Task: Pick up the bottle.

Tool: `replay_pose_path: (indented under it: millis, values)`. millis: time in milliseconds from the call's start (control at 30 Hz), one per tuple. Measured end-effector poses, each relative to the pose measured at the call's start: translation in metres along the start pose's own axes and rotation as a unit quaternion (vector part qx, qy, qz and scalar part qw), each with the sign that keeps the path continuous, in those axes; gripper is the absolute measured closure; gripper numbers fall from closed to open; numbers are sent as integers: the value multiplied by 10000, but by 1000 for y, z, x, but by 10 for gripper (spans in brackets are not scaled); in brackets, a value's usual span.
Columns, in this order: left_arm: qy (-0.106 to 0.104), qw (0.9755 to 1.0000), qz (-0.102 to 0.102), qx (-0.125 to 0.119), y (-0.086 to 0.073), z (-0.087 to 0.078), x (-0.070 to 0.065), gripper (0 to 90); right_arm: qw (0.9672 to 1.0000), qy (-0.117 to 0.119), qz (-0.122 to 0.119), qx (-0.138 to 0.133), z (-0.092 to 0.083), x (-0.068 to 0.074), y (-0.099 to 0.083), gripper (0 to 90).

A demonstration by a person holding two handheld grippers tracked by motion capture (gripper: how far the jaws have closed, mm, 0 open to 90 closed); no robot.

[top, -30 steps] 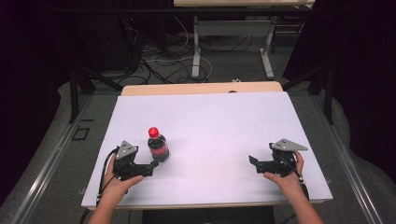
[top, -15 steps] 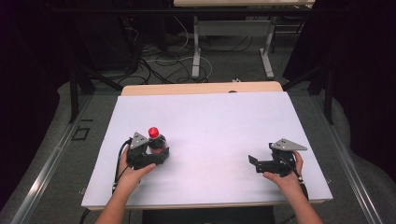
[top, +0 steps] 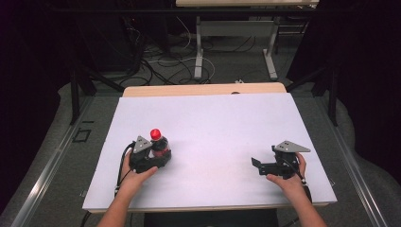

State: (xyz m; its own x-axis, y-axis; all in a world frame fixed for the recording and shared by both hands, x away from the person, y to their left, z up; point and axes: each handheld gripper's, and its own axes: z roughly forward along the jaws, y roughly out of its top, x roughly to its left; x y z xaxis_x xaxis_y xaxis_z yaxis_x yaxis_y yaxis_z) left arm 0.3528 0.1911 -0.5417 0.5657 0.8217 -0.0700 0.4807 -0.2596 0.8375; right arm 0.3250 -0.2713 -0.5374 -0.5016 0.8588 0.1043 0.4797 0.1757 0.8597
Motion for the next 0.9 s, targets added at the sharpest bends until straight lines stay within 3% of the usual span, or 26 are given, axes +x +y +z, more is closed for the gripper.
replay_pose_path:
  millis: [333, 533, 633, 900]
  values:
    - [53, 10000, 73, -6, 1, 0, 0, 288, 10000, 29, -21, -12, 1, 1, 0, 10]
    - [-20, 10000, -58, 65, 3, -2, -2, 289, 10000, 9, -38, -3, 0, 4, 1, 23]
    - [-2, 9999, 66, 101, 4, -1, -6, 289, 10000, 53, -57, -40, 1, 5, 1, 29]
    - [-256, 9991, 272, 186, 7, 0, -23, 290, 9999, 51, -83, -52, 1, 8, 2, 33]
